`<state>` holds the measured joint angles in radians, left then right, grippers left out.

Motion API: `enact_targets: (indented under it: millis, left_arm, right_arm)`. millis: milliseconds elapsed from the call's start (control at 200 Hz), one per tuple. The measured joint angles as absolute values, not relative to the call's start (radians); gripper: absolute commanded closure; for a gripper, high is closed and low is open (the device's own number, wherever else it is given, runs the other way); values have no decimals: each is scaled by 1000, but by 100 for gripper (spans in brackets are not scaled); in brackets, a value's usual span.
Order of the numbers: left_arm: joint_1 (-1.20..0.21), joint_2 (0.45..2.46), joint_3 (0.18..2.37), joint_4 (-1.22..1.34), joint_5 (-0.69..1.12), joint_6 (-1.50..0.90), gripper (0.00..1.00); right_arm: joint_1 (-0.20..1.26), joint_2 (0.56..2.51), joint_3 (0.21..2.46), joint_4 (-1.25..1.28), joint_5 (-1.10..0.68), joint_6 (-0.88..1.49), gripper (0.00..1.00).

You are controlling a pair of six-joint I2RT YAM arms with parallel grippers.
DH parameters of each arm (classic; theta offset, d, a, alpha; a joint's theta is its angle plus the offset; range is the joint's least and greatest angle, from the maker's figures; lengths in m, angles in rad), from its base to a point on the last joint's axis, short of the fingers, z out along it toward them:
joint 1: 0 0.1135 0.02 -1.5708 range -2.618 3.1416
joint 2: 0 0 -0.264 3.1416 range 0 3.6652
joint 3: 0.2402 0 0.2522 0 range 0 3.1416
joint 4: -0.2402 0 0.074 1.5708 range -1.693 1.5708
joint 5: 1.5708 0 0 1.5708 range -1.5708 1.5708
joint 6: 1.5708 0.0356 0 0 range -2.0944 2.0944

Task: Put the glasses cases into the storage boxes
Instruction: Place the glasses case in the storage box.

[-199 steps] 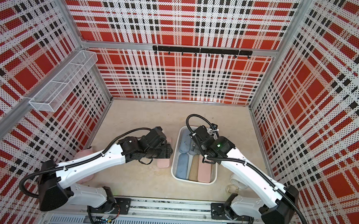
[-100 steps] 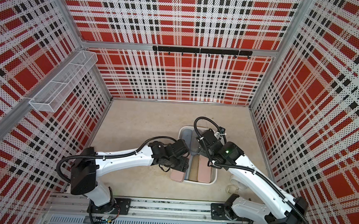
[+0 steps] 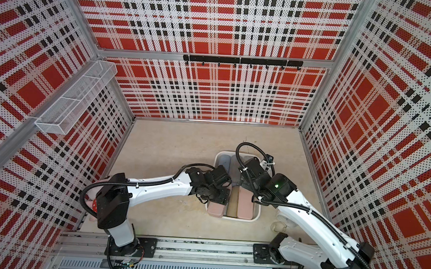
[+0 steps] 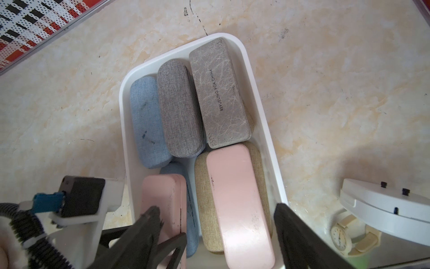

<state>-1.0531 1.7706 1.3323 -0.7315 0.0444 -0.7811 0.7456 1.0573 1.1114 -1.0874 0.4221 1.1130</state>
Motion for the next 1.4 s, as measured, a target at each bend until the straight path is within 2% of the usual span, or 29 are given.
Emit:
enact_targets:
  millis: [987, 1137, 1403]
  left_arm:
    - [-1033, 1881, 1417, -713, 48, -806, 26]
    - [-1033, 1900, 1433, -707, 55, -810, 19]
    - [-1032, 1910, 1435, -675, 51, -822, 17]
  right_arm:
    - [728, 1036, 1097, -1091, 425, 1102, 19]
    - [727, 1036, 1097, -1091, 425, 1099, 20]
    - [726, 1033, 1095, -1094, 425, 1098, 20]
